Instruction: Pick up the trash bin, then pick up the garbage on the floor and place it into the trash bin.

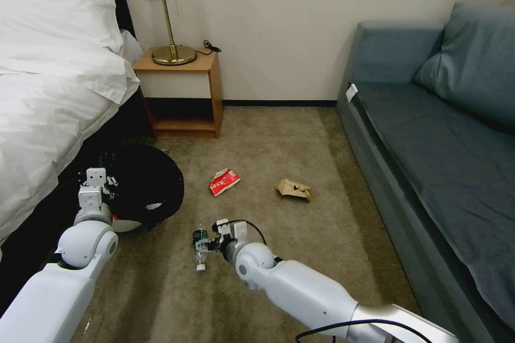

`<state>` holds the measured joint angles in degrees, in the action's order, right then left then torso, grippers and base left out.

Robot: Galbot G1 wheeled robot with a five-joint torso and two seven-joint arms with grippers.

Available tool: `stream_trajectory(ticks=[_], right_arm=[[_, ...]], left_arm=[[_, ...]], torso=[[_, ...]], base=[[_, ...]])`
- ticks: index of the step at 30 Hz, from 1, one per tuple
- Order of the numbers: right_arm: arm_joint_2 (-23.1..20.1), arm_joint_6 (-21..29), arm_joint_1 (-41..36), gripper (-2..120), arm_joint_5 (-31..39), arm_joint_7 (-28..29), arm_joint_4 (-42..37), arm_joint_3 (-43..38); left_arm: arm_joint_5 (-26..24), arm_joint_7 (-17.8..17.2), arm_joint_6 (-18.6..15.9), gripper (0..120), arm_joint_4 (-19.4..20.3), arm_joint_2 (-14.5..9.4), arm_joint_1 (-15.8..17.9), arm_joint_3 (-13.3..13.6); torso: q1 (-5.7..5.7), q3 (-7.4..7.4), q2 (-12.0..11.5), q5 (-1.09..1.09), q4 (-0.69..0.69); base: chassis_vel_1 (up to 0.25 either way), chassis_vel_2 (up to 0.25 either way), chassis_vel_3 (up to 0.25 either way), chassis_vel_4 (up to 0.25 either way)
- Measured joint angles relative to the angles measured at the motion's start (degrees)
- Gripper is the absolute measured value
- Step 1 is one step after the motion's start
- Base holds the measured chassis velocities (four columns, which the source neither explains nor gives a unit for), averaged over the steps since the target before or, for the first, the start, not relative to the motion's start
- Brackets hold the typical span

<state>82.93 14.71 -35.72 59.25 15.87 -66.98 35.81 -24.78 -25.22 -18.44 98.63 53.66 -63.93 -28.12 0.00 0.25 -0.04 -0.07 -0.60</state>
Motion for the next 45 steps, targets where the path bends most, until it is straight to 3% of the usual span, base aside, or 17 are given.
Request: stream_trajectory(ticks=[28,38,45], right_arm=[[6.0,-2.5,-0.5,100,-2.4,-4.4,8.9,3.8],[8.7,-5.5,-0.5,100,-5.4,-7.9,15.8,2.8],[9.3,-9.7,0.4,100,-10.8,-13.3,25.4,1.3]], left_arm=[[-0.6,0.4,0.2,6,0.4,-0.3,0.1,0.6],[-0.7,0.6,0.3,6,0.6,-0.1,1.1,1.8],[-0.1,1.2,0.8,6,0.6,1.0,1.5,2.6]], torso=[[0.0,0.0,0.0,0.0,0.0],[0.0,0.01,0.0,0.01,0.0],[0.0,0.01,0.0,0.01,-0.01]], base=[[0.0,0.0,0.0,0.0],[0.0,0.0,0.0,0.0],[0.0,0.0,0.0,0.0]])
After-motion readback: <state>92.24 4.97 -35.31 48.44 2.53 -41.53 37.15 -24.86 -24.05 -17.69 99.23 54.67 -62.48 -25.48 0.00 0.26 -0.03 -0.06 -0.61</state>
